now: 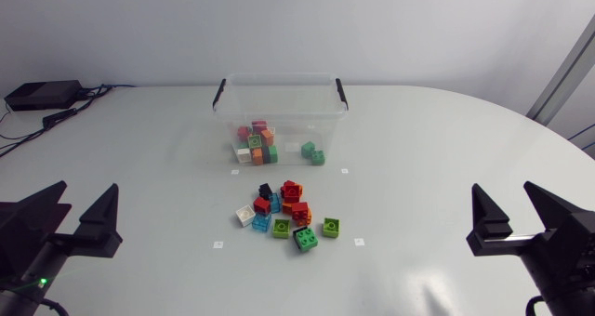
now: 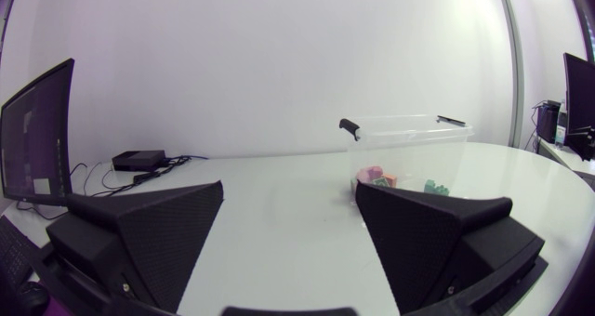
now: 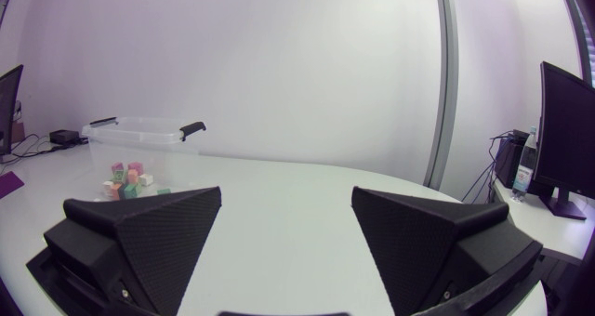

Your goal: Place the duplo bricks in the container

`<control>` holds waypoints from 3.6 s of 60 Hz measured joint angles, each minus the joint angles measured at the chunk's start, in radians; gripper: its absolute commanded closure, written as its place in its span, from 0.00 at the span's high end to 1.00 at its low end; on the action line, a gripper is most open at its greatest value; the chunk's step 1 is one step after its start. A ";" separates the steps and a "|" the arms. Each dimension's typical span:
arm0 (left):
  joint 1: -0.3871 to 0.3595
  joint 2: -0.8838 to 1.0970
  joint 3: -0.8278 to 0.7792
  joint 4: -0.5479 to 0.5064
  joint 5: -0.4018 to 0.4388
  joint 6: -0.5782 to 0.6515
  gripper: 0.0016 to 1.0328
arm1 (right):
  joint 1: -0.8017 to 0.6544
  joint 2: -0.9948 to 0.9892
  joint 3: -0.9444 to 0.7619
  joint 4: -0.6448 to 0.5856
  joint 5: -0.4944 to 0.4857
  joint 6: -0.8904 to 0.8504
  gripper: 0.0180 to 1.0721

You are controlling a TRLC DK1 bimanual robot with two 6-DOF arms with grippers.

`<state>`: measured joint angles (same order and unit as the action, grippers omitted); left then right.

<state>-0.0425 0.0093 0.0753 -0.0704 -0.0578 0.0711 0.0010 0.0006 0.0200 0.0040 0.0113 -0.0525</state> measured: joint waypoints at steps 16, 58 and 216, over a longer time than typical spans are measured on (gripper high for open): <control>-0.080 0.241 0.215 -0.053 0.000 -0.001 0.96 | 0.038 0.027 0.017 -0.008 0.000 0.000 0.96; -0.302 1.107 0.635 -0.237 -0.026 0.034 0.94 | 0.047 0.647 0.345 -0.053 -0.069 0.000 0.96; -0.435 1.709 1.159 -0.815 0.190 0.458 0.28 | 0.515 1.675 0.863 -0.376 -0.249 -0.734 0.82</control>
<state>-0.4778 1.7180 1.2346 -0.8852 0.1318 0.5289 0.5163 1.6756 0.8833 -0.3717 -0.2375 -0.7860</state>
